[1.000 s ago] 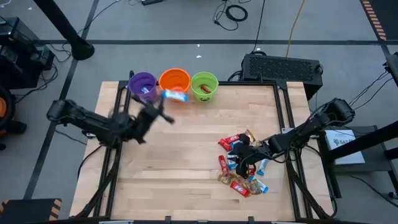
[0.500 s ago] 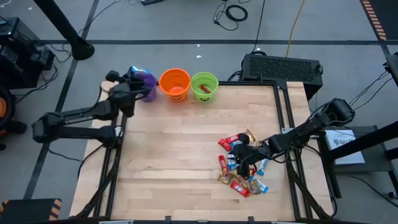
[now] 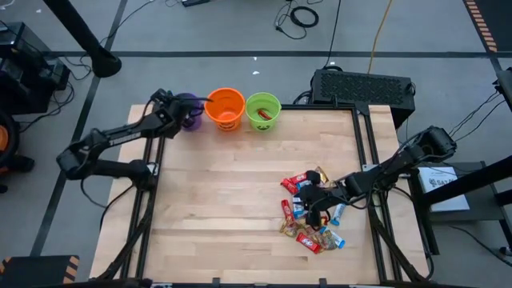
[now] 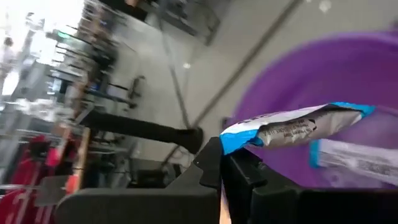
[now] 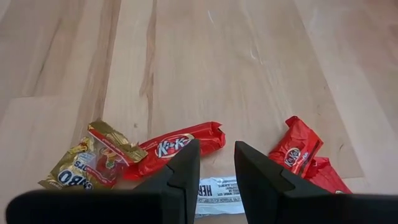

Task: Sort candy by brand, put in halloween buckets
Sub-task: Put the white chocolate bar into the violet bucket, then put the violet candy into the orange bucket

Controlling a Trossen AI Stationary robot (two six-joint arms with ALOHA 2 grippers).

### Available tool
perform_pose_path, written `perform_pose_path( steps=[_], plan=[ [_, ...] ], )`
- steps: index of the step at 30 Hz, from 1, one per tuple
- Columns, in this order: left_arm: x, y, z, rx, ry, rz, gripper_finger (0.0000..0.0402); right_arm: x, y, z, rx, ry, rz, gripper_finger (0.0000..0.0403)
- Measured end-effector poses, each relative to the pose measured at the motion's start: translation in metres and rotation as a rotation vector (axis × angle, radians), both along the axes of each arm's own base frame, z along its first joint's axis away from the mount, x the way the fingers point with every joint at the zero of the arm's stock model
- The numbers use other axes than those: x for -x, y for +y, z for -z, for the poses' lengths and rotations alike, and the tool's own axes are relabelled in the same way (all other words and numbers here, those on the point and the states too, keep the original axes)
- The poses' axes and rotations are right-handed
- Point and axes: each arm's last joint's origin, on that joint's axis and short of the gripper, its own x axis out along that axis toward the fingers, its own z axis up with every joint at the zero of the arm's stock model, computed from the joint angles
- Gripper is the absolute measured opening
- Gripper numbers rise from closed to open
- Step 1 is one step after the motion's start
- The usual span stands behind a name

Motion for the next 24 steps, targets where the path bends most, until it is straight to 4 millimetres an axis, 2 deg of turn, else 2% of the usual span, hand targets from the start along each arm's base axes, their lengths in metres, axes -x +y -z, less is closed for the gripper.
perform_pose_path(
  steps=[3, 6, 8, 11, 13, 17, 21, 24],
  plan=[
    [0.0, 0.006, 0.008, 0.033, -0.021, -0.02, 0.0044, 0.0, 0.0, 0.0, -0.002, 0.0, 0.004, 0.0091],
    [0.001, 0.007, 0.006, 0.021, -0.023, -0.033, 0.0083, 0.0, 0.0, 0.0, -0.006, 0.0, 0.007, 0.0091],
    [0.001, 0.007, -0.003, -0.001, -0.035, -0.035, 0.011, 0.0, 0.0, 0.0, -0.006, 0.0, 0.007, 0.0091],
    [0.001, 0.0, -0.028, -0.013, -0.059, -0.029, 0.0139, 0.0, 0.0, 0.0, -0.004, -0.001, 0.009, 0.0091],
    [0.002, -0.011, -0.046, -0.003, -0.113, -0.015, 0.0148, 0.0, -0.001, 0.0, -0.002, -0.002, 0.013, 0.0091],
    [0.002, -0.042, -0.076, 0.127, -0.37, 0.154, 0.0152, -0.002, -0.007, -0.008, 0.067, 0.066, 0.087, 0.0091],
    [0.003, -0.073, -0.083, 0.296, -0.65, 0.328, 0.0145, -0.006, -0.012, -0.037, 0.138, 0.168, 0.156, 0.0091],
    [0.0, -0.092, -0.082, 0.413, -0.794, 0.425, 0.0135, -0.005, -0.015, -0.05, 0.169, 0.241, 0.172, 0.0091]
  ],
)
